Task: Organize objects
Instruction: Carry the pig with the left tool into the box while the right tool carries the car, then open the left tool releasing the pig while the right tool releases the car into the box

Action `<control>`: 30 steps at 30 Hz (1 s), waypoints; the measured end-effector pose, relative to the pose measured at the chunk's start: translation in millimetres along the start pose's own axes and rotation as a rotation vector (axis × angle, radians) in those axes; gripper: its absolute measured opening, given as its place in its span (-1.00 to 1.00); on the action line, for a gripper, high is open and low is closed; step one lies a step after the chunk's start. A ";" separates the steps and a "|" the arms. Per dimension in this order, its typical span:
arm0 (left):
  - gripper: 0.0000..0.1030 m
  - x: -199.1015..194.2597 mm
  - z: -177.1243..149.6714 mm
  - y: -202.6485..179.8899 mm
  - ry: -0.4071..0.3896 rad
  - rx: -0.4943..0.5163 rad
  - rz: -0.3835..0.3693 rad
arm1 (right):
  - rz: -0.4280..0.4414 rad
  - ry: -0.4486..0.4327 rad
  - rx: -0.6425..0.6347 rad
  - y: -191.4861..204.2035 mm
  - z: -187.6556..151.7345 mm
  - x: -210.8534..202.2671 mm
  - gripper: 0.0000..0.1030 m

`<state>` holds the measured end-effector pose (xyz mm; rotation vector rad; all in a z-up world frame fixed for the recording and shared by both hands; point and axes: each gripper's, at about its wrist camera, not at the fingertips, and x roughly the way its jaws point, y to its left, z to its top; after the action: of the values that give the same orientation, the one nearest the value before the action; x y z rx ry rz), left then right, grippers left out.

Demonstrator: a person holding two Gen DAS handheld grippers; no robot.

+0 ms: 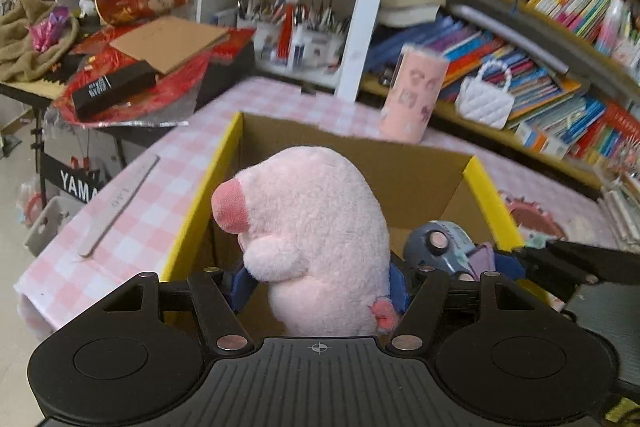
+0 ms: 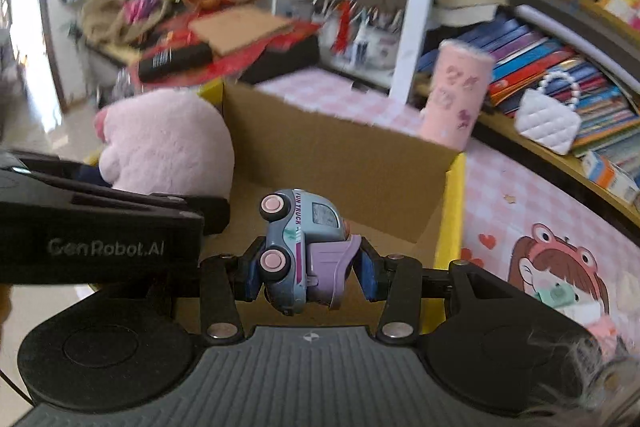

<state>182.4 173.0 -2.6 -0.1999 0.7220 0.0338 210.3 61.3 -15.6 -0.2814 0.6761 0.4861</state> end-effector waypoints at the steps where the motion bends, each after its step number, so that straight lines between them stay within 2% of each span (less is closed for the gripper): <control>1: 0.26 4.6 0.0 -0.1 0.013 0.005 0.002 | 0.000 0.022 -0.016 -0.4 1.0 8.1 -0.16; 11: 0.32 39.5 12.3 -5.1 0.067 0.037 -0.006 | -0.008 0.096 -0.189 -7.0 11.6 35.2 -0.16; 15: 0.32 46.2 13.9 -5.2 0.078 0.047 -0.007 | -0.036 0.119 -0.208 -6.0 12.5 39.3 -0.13; 18: 0.33 44.6 14.3 -3.7 0.078 0.046 -0.027 | -0.046 0.115 -0.168 -8.2 12.9 37.4 0.00; 19: 0.36 42.8 14.8 -2.8 0.082 0.038 -0.036 | -0.054 0.107 -0.161 -8.5 12.9 35.4 0.21; 20: 0.37 39.3 14.8 -1.9 0.082 0.030 -0.049 | -0.060 0.087 -0.151 -9.3 11.9 29.7 0.24; 21: 0.39 34.2 14.8 -0.7 0.074 0.021 -0.063 | -0.061 0.067 -0.142 -9.1 11.6 23.8 0.33; 23: 0.47 17.4 13.4 0.2 0.026 0.013 -0.082 | -0.082 0.022 -0.116 -9.5 12.0 8.8 0.37; 25: 0.79 -5.7 11.5 -1.5 -0.049 0.018 -0.062 | -0.096 -0.028 -0.072 -10.9 12.0 -11.0 0.37; 27: 0.82 -29.3 8.6 -3.0 -0.121 0.037 -0.056 | -0.113 -0.075 -0.018 -12.2 11.2 -30.2 0.41; 30: 0.89 -60.6 1.8 -1.5 -0.184 0.040 -0.060 | -0.148 -0.135 0.067 -9.2 3.3 -60.5 0.64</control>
<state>138.3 174.3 38.9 -0.1772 0.5323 -0.0188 175.9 34.4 27.5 -0.2309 0.5348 0.3373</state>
